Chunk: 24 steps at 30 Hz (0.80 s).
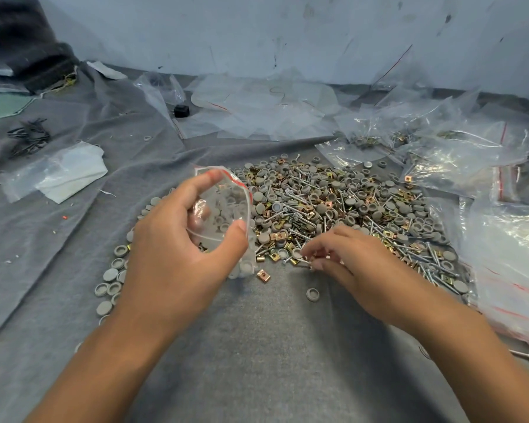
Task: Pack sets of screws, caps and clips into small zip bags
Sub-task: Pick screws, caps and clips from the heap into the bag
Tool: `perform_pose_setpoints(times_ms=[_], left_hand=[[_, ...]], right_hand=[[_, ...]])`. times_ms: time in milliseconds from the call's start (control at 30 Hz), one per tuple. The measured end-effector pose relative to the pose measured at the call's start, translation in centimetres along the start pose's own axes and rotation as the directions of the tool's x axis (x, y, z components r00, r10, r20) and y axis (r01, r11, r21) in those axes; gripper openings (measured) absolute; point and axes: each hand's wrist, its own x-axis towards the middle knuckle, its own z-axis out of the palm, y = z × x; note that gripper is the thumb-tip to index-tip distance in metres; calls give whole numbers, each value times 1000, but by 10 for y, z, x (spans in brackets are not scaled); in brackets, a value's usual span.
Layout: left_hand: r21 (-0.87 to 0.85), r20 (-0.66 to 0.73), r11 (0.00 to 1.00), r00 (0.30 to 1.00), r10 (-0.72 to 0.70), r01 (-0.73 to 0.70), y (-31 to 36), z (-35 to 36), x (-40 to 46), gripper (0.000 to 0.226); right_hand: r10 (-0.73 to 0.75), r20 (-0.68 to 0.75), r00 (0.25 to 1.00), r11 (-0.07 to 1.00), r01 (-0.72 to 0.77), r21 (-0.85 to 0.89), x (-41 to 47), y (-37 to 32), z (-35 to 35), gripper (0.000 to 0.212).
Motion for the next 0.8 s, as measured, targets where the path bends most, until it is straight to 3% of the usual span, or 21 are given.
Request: perform_pose_setpoints(times_ms=[133,433,533,600,667,800], left_hand=[[7,5,1000,1000,13,-13,4,4,-1,52],[95,38,994,998,54,-57,3,3,-1,52],[168,88,981,993,82,-96,6,4,-3,57],[198,129,973,987,98,-122,8,5,-4,58],[222,161,965,981,105,-140,10,8,-5,58],[222,227,964,969,98,-149,14,13,-7,60]], right_hand=[[-95,-93,991,994,98,36,4,-30,25,17],[-202,-224,953,959,145,-244,7,-43,58,5],[-103,-328,939,995,103,-18,7,-40,42,9],[-89,-528,844,975,183,129,7,-44,22,11],[-153,-670,726,947,302,111,6,-54,7,12],[-267,-681,682,915,402,44,1,-69,4,12]])
